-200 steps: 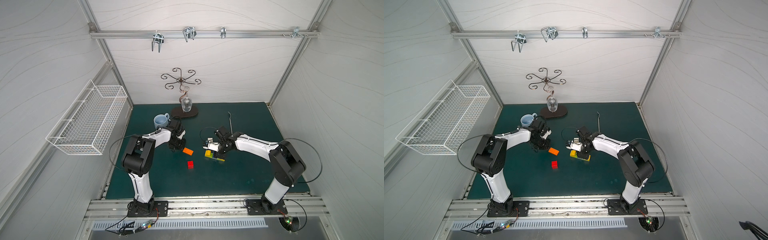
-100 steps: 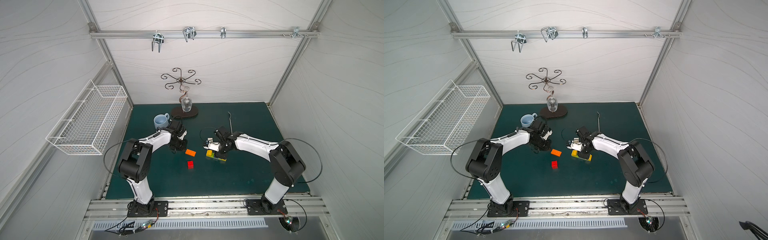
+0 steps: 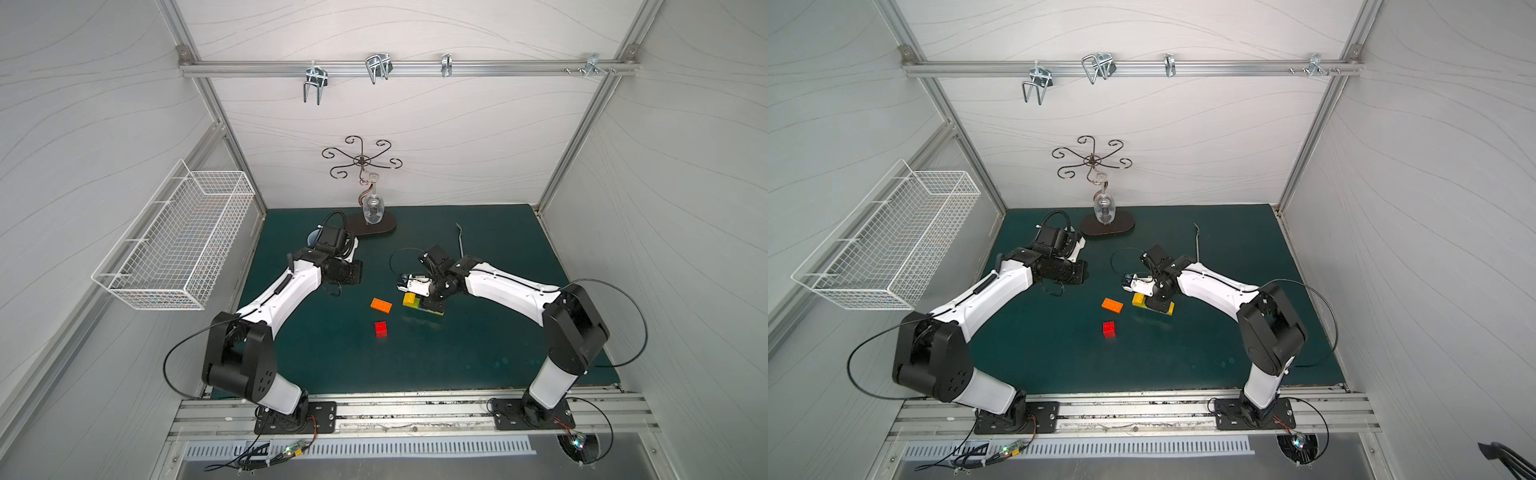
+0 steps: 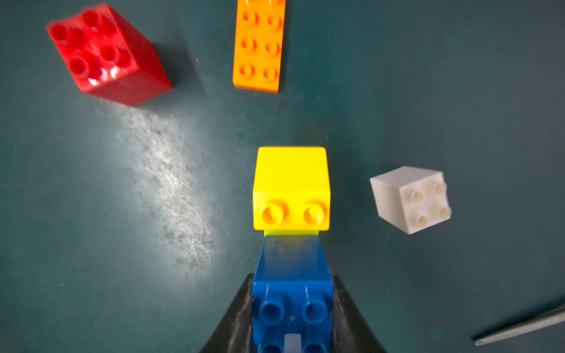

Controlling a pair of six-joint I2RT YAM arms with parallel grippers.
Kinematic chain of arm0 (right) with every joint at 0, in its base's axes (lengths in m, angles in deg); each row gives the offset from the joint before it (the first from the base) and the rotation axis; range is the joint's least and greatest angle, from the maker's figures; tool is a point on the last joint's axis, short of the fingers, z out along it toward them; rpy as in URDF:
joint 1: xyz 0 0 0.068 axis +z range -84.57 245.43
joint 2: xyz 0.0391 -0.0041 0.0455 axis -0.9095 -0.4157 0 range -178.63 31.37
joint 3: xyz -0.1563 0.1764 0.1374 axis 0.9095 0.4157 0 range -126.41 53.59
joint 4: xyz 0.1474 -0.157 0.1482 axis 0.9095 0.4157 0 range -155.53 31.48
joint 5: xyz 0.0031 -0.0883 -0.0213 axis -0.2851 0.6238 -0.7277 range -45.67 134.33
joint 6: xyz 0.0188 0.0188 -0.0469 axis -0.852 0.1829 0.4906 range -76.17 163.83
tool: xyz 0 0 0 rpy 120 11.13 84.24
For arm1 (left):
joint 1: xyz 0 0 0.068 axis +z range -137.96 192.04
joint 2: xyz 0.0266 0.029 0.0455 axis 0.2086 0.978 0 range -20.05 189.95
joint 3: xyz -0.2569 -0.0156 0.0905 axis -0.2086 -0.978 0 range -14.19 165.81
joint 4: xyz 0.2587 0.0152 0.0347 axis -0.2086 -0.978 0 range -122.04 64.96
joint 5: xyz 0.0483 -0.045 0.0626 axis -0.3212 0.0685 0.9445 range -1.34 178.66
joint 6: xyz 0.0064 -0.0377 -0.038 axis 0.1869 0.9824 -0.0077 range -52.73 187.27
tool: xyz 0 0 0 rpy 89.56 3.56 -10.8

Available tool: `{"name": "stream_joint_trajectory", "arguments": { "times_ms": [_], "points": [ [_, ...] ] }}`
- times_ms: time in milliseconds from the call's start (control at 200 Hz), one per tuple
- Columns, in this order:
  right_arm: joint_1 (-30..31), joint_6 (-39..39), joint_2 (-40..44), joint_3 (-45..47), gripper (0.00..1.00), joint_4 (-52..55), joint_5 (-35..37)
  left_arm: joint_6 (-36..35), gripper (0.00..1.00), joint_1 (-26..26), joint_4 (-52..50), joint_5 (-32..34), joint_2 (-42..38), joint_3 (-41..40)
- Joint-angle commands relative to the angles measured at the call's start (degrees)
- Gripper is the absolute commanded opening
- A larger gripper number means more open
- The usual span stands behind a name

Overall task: Assemble a fork with lego
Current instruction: Assemble the lego brick with the lego brick.

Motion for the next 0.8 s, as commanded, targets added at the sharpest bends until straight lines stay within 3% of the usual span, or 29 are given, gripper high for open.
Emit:
{"name": "stream_joint_trajectory", "arguments": {
  "times_ms": [0,155,445,685,795],
  "points": [
    [1.79,-2.24,-0.37,-3.4,0.0,2.75,-0.15,1.9,0.09,1.99,-0.27,2.2,-3.06,-1.62],
    [4.05,-4.5,-3.63,-8.72,0.0,4.09,0.12,2.65,0.23,3.97,-0.47,3.79,-6.37,-4.69],
    [7.88,-7.04,-10.95,-18.03,0.0,6.98,1.47,4.27,0.75,6.43,2.0,7.22,-12.51,-11.01],
    [9.23,-9.94,-16.93,-25.3,0.0,8.81,1.58,6.04,0.87,8.7,3.16,9.43,-16.11,-15.08],
    [9.77,-10.55,-18.94,-27.39,0.0,9.21,1.55,7.1,1.0,9.33,3.6,10.46,-16.95,-16.84]
  ]
}}
